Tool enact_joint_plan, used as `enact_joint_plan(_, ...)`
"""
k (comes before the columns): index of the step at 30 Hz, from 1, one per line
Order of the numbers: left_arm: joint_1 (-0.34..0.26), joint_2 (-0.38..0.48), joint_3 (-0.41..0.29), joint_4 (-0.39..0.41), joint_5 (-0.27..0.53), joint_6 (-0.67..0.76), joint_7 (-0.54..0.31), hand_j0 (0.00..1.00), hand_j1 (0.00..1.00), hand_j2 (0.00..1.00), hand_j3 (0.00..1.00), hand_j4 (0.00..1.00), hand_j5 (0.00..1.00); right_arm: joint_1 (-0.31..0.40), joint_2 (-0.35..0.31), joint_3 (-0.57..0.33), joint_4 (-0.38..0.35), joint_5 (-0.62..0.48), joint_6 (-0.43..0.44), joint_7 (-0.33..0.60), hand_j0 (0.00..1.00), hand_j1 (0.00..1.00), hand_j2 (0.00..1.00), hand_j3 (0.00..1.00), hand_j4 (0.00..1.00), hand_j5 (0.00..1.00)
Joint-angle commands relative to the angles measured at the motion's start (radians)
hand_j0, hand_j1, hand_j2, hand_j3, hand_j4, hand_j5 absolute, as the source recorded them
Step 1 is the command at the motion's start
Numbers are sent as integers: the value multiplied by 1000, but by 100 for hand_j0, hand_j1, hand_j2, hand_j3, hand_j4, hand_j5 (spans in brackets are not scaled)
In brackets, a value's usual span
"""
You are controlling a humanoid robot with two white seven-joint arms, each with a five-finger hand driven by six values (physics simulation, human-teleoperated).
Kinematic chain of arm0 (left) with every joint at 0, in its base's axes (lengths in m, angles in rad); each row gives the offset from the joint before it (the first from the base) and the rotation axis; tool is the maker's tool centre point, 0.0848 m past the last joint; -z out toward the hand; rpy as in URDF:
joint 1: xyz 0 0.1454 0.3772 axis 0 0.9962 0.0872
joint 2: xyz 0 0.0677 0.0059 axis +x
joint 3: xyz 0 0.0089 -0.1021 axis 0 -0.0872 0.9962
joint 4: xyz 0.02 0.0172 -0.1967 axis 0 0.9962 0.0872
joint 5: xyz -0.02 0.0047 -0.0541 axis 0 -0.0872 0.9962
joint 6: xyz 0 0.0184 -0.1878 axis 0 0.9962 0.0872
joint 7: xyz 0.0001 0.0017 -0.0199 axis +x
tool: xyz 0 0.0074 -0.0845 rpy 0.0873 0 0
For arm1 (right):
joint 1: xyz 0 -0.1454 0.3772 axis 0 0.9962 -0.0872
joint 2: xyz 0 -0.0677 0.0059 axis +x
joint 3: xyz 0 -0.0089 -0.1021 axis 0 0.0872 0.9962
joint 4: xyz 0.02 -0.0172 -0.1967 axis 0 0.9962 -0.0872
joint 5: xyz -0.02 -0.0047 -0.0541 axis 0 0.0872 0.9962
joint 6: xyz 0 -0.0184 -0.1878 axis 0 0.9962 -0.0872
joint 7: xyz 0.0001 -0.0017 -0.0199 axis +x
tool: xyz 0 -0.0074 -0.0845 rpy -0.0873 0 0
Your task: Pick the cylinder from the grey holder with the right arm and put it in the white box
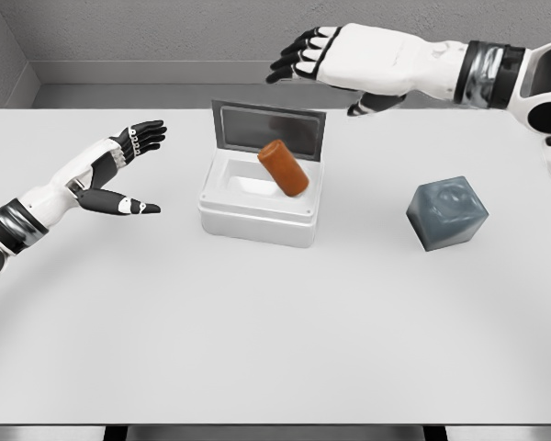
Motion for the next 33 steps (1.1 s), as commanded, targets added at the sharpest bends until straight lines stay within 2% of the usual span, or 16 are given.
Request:
enact_joint_plan(1, 0, 0, 1, 0, 5, 0, 0, 100, 100, 100, 100, 100, 100, 0, -15, -53, -17, -19, 2, 0, 100, 100, 100, 100, 100, 100)
enact_joint_plan(4, 0, 2, 1, 0, 5, 0, 0, 100, 100, 100, 100, 100, 100, 25, -20, -104, -14, -21, 2, 0, 100, 100, 100, 100, 100, 100)
enact_joint_plan(5, 0, 0, 1, 0, 5, 0, 0, 100, 100, 100, 100, 100, 100, 28, -47, -105, -11, -21, 2, 0, 100, 100, 100, 100, 100, 100)
enact_joint_plan(8, -2, 0, 1, 0, 5, 0, 0, 100, 100, 100, 100, 100, 100, 100, -118, -133, 12, -32, 2, 0, 100, 100, 100, 100, 100, 100)
enact_joint_plan(10, -18, -11, 0, 1, 6, 0, -3, 99, 99, 99, 99, 99, 99, 178, -158, -254, 70, -32, 2, 0, 100, 100, 100, 100, 100, 100)
enact_joint_plan(13, -75, -48, 1, 7, 14, 0, -14, 99, 99, 99, 99, 99, 99, 213, -191, -377, 170, -32, 2, 0, 100, 100, 100, 100, 100, 100)
enact_joint_plan(14, -103, -66, 1, 13, 42, 0, -15, 99, 99, 99, 99, 99, 99, 232, -214, -375, 176, -32, 2, 0, 100, 100, 100, 100, 100, 100)
enact_joint_plan(16, -153, -129, 1, 75, 42, 59, -40, 99, 99, 99, 99, 99, 99, 267, -253, -337, 170, -32, 2, 0, 100, 100, 100, 100, 100, 100)
enact_joint_plan(18, -210, -213, 6, 193, 34, 87, -173, 100, 100, 100, 100, 100, 100, 272, -320, -213, 127, -32, 2, 0, 100, 100, 100, 100, 100, 100)
enact_joint_plan(19, -216, -218, 9, 210, 31, 94, -187, 100, 100, 100, 100, 100, 100, 273, -339, -173, 87, -32, 2, 0, 100, 100, 100, 100, 100, 100)
enact_joint_plan(21, -227, -222, 8, 217, 23, 99, -212, 100, 100, 100, 100, 100, 100, 290, -343, -170, 10, -32, 2, 0, 100, 100, 100, 100, 100, 100)
enact_joint_plan(22, -232, -236, 9, 217, -21, 125, -215, 100, 100, 100, 100, 100, 100, 291, -343, -170, -2, -32, 2, 0, 100, 100, 100, 100, 100, 100)
enact_joint_plan(24, -242, -244, 18, 221, -23, 171, -216, 100, 100, 100, 100, 100, 100, 304, -349, -148, -8, -32, 2, 0, 100, 100, 100, 100, 100, 100)
enact_joint_plan(27, -242, -268, 66, 277, -15, 200, -216, 100, 100, 100, 100, 100, 100, 304, -363, -153, -26, -32, 2, 0, 100, 100, 100, 100, 100, 100)
enact_joint_plan(33, -241, -278, 67, 267, -17, 193, -238, 100, 100, 100, 100, 100, 100, 305, -363, -156, -29, -33, 2, 0, 100, 100, 100, 100, 100, 100)
